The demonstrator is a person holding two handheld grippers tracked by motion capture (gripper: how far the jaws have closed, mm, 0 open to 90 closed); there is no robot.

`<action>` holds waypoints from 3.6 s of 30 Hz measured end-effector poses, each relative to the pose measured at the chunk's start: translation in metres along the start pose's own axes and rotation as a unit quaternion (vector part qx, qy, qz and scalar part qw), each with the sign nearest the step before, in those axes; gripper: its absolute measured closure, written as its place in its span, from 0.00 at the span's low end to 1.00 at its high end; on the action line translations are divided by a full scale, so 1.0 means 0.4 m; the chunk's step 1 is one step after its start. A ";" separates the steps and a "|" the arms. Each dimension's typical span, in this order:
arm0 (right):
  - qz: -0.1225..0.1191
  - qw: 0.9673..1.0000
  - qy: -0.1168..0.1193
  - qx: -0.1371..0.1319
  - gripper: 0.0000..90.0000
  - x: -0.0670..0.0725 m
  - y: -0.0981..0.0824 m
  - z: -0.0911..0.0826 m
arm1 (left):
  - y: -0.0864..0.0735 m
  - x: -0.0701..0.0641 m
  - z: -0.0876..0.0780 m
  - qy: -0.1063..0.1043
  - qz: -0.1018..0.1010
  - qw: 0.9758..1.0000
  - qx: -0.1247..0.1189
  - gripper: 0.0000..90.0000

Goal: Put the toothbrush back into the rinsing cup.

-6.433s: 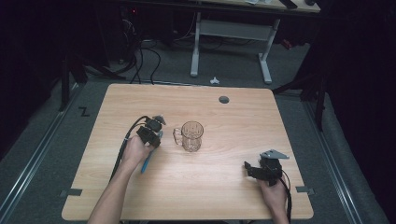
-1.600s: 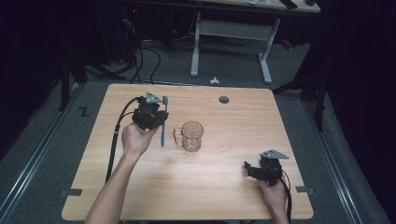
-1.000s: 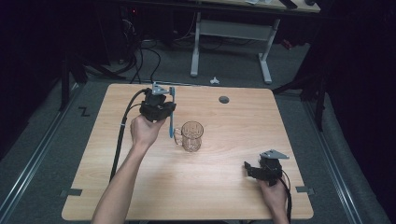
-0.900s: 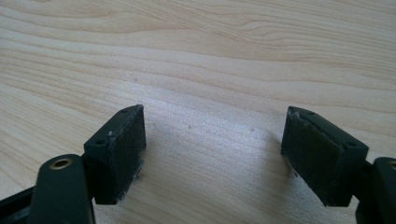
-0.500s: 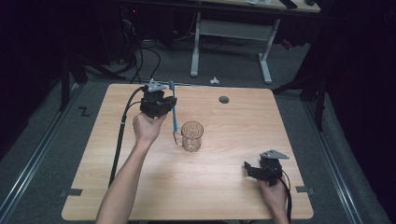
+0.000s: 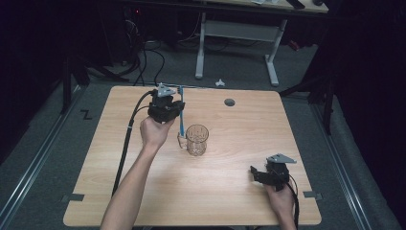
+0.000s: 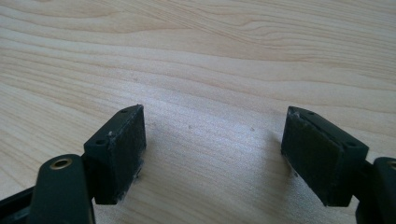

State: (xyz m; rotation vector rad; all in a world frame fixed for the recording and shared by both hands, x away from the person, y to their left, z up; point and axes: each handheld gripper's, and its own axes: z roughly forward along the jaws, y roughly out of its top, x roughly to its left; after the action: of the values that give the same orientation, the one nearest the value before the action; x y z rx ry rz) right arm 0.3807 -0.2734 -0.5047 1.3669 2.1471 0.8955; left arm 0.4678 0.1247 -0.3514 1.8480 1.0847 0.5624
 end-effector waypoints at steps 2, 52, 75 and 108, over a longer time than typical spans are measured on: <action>0.000 1.000 0.000 0.000 0.25 0.000 0.000 0.000 | -0.001 -0.004 0.001 0.001 0.001 1.000 0.001 0.89; 0.000 1.000 0.000 0.000 0.25 0.000 0.000 0.000 | -0.068 -0.012 -0.038 0.000 0.013 1.000 0.018 0.88; 0.000 1.000 0.000 0.000 0.25 0.000 0.000 0.000 | -0.106 -0.026 -0.036 0.000 0.013 1.000 0.020 0.88; 0.000 1.000 0.000 0.000 0.25 0.000 0.000 0.000 | -0.142 -0.051 -0.007 0.017 0.041 0.998 0.038 0.88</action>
State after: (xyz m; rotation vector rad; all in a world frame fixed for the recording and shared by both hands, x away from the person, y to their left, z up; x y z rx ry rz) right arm 0.3808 -0.2733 -0.5047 1.3667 2.1467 0.8951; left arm 0.4298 0.1210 -0.3983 1.9616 1.0697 0.6102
